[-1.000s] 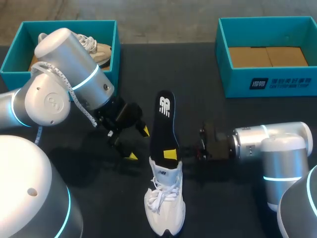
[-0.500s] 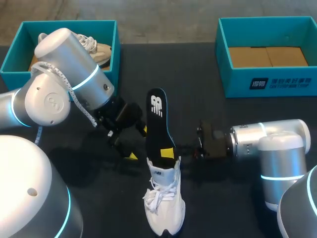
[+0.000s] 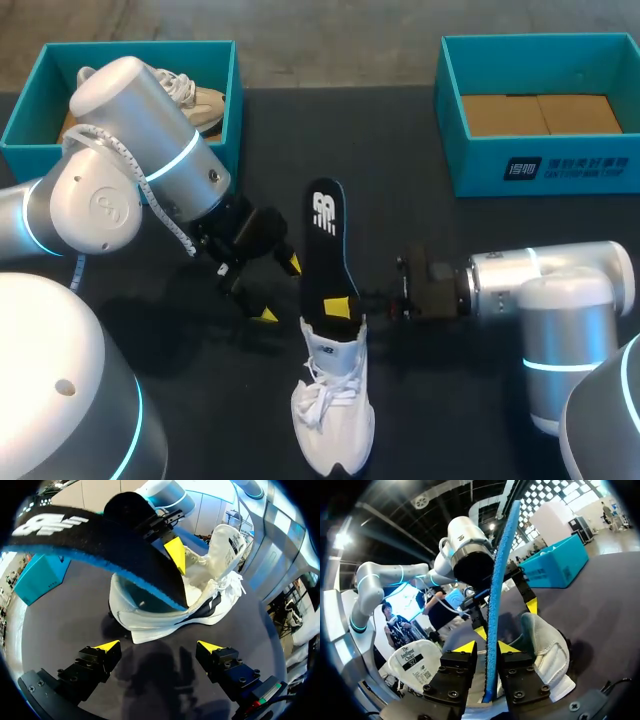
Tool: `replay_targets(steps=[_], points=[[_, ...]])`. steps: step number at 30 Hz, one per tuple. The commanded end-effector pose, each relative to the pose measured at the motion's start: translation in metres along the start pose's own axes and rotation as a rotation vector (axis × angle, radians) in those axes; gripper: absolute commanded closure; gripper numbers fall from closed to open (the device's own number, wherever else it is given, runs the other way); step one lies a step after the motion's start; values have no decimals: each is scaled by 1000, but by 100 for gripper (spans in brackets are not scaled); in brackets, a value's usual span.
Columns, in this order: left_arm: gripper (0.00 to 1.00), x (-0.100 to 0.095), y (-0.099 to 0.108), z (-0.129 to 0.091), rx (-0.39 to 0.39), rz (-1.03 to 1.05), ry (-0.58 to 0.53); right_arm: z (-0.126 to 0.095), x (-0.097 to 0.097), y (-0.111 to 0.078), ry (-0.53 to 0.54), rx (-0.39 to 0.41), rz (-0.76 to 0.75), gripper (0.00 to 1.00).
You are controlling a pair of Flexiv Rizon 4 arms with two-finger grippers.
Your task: Take the shoe out of the shoebox, open the shoe tongue, remove and reinsert the insole, then place the shoe into the shoebox
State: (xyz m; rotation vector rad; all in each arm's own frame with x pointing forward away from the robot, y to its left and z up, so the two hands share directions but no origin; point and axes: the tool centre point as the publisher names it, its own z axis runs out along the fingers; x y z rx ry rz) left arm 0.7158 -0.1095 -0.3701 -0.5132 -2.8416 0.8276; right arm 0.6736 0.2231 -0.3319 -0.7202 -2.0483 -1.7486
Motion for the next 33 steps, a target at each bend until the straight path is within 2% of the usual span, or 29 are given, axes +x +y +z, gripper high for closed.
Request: replay_targets(steps=[1,8,15,25,33], points=[[0,0,0,0,-1,1,0,-2,9,2,-38,0,-1,74],[0,0,0,0,-1,1,0,-1,13,8,-49,1,-13,73],[0,0,0,0,-1,1,0,7,8,15,-56,23,-22,72],[0,0,0,0,-1,1,0,14,1,20,-17,26,-36,70],[0,0,0,0,-1,1,0,19,3,27,12,18,-68,69]])
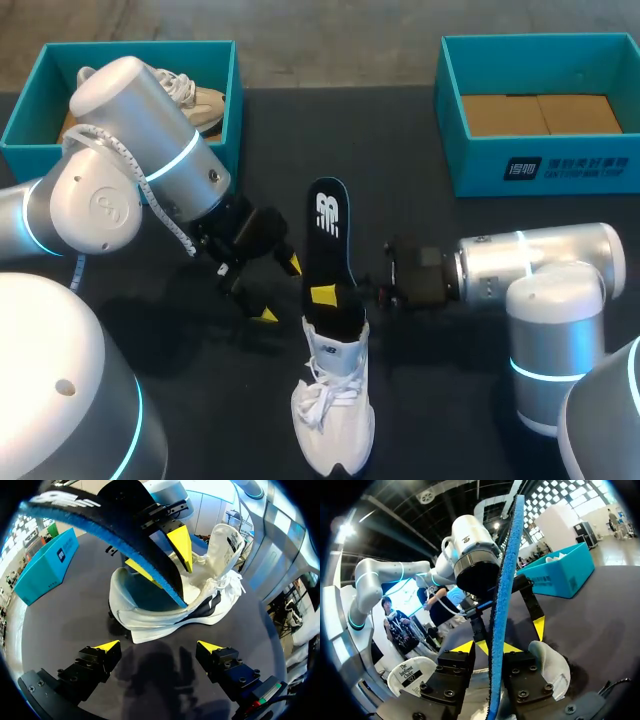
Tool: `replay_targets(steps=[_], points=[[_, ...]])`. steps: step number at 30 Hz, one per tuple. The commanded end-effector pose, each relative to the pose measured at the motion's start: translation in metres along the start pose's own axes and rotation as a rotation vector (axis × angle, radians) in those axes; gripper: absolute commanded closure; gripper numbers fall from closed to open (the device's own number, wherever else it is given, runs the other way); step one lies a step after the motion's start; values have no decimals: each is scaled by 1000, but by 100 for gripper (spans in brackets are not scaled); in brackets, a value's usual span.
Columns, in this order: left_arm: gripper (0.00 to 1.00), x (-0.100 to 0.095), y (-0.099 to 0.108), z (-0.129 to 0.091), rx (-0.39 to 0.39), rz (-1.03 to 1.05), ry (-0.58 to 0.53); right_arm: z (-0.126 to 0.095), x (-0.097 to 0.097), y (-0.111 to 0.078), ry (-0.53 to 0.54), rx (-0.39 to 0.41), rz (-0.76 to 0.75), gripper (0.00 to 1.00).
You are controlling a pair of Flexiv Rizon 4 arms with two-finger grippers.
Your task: Take the shoe out of the shoebox, open the shoe tongue, remove and reinsert the insole, then place the shoe into the shoebox
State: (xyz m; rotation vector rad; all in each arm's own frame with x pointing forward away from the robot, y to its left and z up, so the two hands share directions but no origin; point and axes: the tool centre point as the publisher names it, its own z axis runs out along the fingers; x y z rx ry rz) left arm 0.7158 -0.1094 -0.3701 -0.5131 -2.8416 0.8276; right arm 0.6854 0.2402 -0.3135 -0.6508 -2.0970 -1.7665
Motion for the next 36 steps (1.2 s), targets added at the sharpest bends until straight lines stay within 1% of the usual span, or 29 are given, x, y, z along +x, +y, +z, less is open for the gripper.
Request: replay_targets(steps=[1,7,13,16,17,26,36], points=[[0,0,0,0,-1,1,0,5,-1,4,5,3,-10,70],[0,0,0,0,-1,1,0,6,-1,8,13,-11,-32,71],[0,0,0,0,-1,1,0,7,-3,10,17,-19,-38,80],[0,0,0,0,-1,1,0,7,-4,10,19,-23,-38,96],[0,0,0,0,-1,1,0,7,-4,10,19,-24,-37,100],[0,0,0,0,-1,1,0,8,-9,7,28,-27,-24,100],[0,0,0,0,-1,1,0,6,-12,-6,21,-18,24,100]])
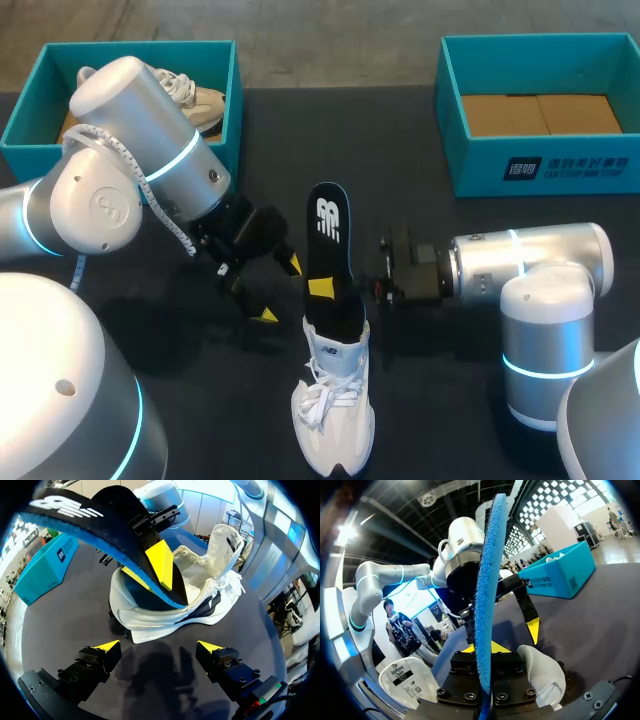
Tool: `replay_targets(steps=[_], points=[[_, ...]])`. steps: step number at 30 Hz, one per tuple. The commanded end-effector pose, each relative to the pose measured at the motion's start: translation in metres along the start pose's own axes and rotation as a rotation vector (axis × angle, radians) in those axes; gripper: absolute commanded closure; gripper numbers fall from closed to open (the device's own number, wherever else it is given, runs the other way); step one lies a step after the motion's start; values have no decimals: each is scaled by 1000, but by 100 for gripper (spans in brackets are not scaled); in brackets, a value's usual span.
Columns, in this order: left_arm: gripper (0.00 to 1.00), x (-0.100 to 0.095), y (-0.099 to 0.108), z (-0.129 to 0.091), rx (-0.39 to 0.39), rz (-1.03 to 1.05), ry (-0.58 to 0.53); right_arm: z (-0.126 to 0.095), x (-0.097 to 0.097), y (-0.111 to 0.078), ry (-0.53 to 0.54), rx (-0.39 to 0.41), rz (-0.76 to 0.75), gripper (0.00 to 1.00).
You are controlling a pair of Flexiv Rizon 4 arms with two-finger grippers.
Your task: Take the shoe out of the shoebox, open the shoe tongue, remove and reinsert the insole, then place the shoe into the shoebox
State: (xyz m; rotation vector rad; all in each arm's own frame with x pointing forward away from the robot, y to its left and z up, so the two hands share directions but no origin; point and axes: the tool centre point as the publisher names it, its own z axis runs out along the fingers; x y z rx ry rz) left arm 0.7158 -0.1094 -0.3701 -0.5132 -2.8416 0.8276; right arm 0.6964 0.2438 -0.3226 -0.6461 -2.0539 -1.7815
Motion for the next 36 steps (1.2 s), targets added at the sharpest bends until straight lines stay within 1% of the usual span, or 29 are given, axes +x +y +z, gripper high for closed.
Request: replay_targets(steps=[1,13,20,24,29,31,33,36], points=[[0,0,0,0,-1,1,0,-1,2,-6,-6,3,12,100],[0,0,0,0,-1,1,0,0,8,-34,-5,9,73,100],[0,0,0,0,-1,1,0,5,8,-45,2,19,103,100],[0,0,0,0,-1,1,0,5,8,-47,2,21,107,100],[0,0,0,0,-1,1,0,3,11,-38,1,13,92,100],[0,0,0,0,-1,1,0,3,12,-34,0,13,82,87],[0,0,0,0,-1,1,0,3,12,-30,0,16,73,77],[0,0,0,0,-1,1,0,3,12,-25,0,21,61,76]])
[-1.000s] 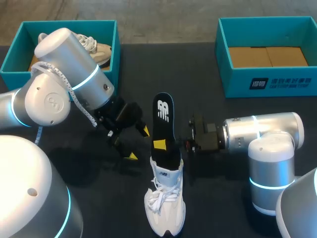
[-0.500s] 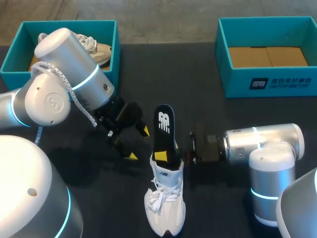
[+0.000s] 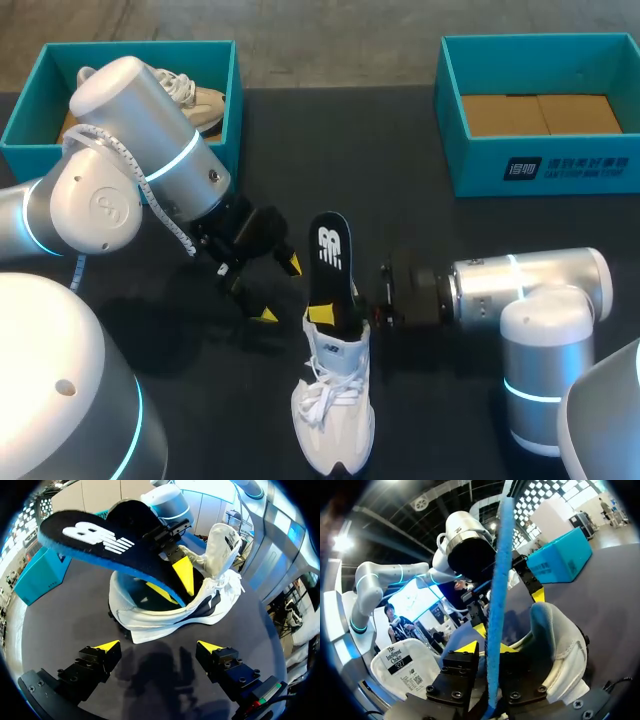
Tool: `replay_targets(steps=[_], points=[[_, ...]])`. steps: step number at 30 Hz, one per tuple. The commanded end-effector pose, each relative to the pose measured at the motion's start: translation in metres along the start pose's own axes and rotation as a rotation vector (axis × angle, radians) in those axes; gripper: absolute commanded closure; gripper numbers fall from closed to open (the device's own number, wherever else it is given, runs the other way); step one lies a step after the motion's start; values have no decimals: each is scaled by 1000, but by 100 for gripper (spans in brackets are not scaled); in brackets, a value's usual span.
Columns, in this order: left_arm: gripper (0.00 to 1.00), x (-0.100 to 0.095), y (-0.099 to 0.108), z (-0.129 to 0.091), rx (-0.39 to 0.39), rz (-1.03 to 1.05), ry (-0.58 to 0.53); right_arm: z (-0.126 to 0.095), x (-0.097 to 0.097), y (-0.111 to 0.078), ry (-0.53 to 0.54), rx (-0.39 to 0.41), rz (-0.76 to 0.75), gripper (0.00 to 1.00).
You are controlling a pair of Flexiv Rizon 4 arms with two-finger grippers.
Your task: Take the shoe out of the shoebox, open the shoe tongue, remove and reinsert the insole, then place the shoe into the shoebox
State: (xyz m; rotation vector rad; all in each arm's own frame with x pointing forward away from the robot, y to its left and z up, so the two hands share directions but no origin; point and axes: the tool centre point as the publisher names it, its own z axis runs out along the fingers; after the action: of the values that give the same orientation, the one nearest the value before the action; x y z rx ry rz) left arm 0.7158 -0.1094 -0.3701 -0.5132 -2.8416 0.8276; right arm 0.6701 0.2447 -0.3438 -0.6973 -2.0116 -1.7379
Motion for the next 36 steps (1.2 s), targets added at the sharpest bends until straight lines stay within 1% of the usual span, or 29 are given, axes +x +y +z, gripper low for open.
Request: replay_targets(steps=[1,11,16,22,24,29,31,36], points=[[0,0,0,0,-1,1,0,0,2,8,-5,16,-7,75],[0,0,0,0,-1,1,0,-1,3,22,-10,21,-40,78],[0,0,0,0,-1,1,0,-7,3,25,-19,5,-51,78],[0,0,0,0,-1,1,0,-9,2,29,-19,-5,-60,79],[0,0,0,0,-1,1,0,-11,2,30,-18,-10,-63,82],[0,0,0,0,-1,1,0,-13,0,31,-15,-17,-64,86],[0,0,0,0,-1,1,0,-13,0,32,-14,-16,-64,100],[0,0,0,0,-1,1,0,-12,-3,32,-10,-11,-57,100]])
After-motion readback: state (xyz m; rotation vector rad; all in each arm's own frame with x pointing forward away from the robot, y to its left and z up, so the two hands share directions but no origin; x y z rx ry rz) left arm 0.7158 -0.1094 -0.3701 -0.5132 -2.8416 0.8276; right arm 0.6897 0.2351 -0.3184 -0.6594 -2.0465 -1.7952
